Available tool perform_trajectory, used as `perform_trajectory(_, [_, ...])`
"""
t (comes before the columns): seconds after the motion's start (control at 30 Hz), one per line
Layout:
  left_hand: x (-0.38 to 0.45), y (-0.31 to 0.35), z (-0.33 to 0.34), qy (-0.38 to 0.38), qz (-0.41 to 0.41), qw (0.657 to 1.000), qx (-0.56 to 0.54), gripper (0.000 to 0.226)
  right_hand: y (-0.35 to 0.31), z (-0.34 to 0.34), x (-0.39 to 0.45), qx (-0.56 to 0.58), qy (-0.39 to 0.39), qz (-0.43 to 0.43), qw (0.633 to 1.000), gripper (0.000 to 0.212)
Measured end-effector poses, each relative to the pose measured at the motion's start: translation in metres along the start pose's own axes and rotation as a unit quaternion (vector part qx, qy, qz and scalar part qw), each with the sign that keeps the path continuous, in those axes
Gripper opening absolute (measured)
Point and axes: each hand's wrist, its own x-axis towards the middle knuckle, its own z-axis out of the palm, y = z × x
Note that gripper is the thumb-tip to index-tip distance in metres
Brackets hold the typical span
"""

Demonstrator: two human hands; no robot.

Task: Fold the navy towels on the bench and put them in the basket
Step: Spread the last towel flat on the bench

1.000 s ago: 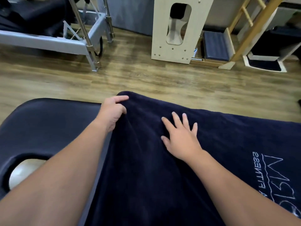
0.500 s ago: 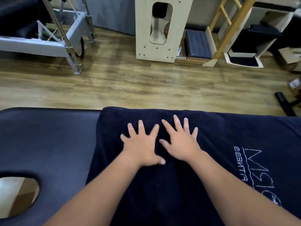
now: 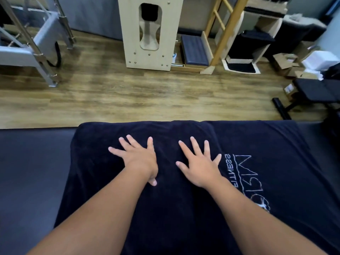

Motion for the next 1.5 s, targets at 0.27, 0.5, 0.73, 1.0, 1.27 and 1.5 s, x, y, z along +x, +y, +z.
perform_trajectory(0.27, [-0.038,0.155,0.027,0.037,0.173,0.980,-0.094,0.132,0.121,-0.021,-0.004,0.048,0.008,0.137,0.989,0.072])
perform_trajectory(0.5, [-0.008,0.248,-0.014,0.039,0.124,0.990,-0.062,0.135,0.263,-0.048,0.016,0.067,0.019,0.195,0.978,0.085])
perform_trajectory(0.73, [0.010,0.275,-0.032,0.019,0.064,0.992,-0.109,0.130,0.359,-0.084,0.058,0.095,0.009,0.180,0.979,0.081])
perform_trajectory(1.0, [0.008,0.282,-0.030,0.023,0.044,0.993,-0.106,0.128,0.403,-0.105,0.096,0.144,0.206,0.234,0.939,0.035])
perform_trajectory(1.27, [0.009,0.283,-0.029,0.025,0.041,0.993,-0.106,0.129,0.435,-0.113,0.110,0.071,0.256,0.314,0.912,0.020])
perform_trajectory(1.5, [0.008,0.282,-0.029,0.026,0.040,0.994,-0.102,0.129,0.426,-0.099,0.099,0.049,0.307,0.297,0.903,0.030])
